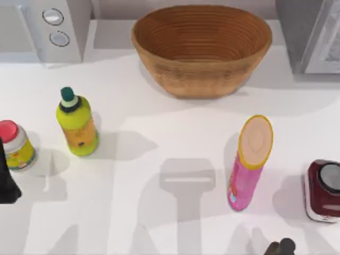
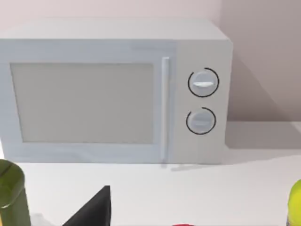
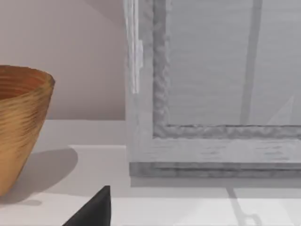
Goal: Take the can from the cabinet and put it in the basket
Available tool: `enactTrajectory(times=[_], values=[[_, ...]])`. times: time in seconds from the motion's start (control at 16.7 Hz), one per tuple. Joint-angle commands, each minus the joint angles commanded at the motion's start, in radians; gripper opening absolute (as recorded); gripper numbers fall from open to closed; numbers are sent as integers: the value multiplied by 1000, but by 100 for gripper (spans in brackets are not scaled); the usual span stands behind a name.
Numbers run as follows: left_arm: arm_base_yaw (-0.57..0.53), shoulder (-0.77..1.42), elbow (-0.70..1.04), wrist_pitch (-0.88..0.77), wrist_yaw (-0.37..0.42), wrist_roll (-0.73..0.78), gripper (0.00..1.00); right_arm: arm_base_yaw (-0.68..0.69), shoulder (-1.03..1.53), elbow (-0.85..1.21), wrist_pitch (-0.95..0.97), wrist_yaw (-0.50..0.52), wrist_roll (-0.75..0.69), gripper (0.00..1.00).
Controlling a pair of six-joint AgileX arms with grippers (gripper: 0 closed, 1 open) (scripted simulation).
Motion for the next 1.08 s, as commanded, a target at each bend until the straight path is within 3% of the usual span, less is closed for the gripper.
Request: enactTrajectory(times=[0.42, 1.08], values=[[0, 0, 0, 0, 0, 0, 100, 18, 111, 148, -34, 15, 1, 100], [0, 0, 0, 0, 0, 0, 100, 104, 739, 969, -233, 109, 8, 100]])
